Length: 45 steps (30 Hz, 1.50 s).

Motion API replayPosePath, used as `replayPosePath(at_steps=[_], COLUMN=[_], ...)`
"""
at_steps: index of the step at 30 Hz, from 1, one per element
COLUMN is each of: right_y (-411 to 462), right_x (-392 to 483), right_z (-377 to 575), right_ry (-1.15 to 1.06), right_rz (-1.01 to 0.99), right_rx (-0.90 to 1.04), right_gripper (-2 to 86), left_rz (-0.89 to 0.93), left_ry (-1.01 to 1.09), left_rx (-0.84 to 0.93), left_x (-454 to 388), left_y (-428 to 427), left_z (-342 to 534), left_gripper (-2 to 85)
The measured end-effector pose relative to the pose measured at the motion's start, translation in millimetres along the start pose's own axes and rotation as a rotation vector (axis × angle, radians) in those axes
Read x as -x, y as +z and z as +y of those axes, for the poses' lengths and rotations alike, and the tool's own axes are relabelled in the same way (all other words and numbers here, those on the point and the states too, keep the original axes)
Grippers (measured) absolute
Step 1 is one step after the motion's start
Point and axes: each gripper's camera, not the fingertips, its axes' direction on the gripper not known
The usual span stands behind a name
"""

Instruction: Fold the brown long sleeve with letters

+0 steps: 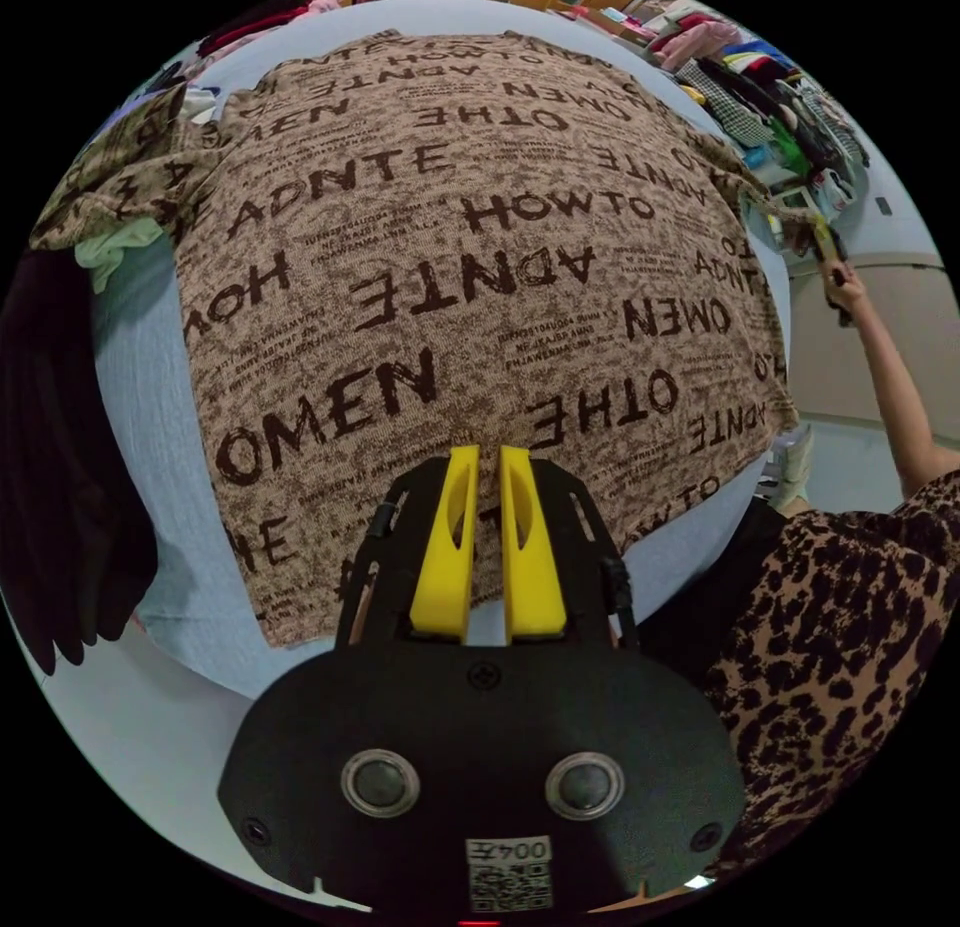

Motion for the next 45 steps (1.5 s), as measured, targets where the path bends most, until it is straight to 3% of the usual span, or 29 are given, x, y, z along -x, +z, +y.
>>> replayPosePath(at_steps=[2, 5, 10, 15, 17, 23, 29, 39, 45], right_y=[55, 156, 307, 340, 331, 324, 361, 403, 409], right_x=[123, 241, 275, 223, 193, 150, 163, 203, 229], right_z=[31, 124, 319, 433, 468, 509, 526, 545, 542], right_ry=[-0.311, -0.652, -0.914, -0.893, -0.914, -0.9, -0.965, -1.05, -1.043], right_rz=[0.083, 0.162, 0.262, 0.428, 0.617, 1.121, 1.366, 1.443, 1.432], right_rx=[0.139, 0.393, 0.821, 1.04, 1.123, 1.333, 1.462, 1.711, 1.727], right_gripper=[4.5, 6.9, 16.8, 18.3, 18.3, 18.9, 12.3, 10.7, 9.4], left_rz=[-0.003, 0.005, 0.113, 0.206, 0.268, 0.37, 0.37, 0.29, 0.14], left_ry=[0.012, 0.03, 0.004, 0.002, 0.009, -0.03, -0.047, -0.089, -0.121], left_rx=[-0.023, -0.064, -0.143, -0.202, -0.224, -0.385, -0.433, -0.308, -0.279], left_x=[5, 14, 43, 69, 80, 114, 149, 152, 130], left_y=[1, 3, 6, 11, 11, -17, -34, -8, 12], left_z=[-2, -3, -1, -3, -5, -35, -131, -261, -289], left_gripper=[1.5, 1.6, 2.4, 4.3, 6.4, 8.3, 9.5, 11.0, 4.5])
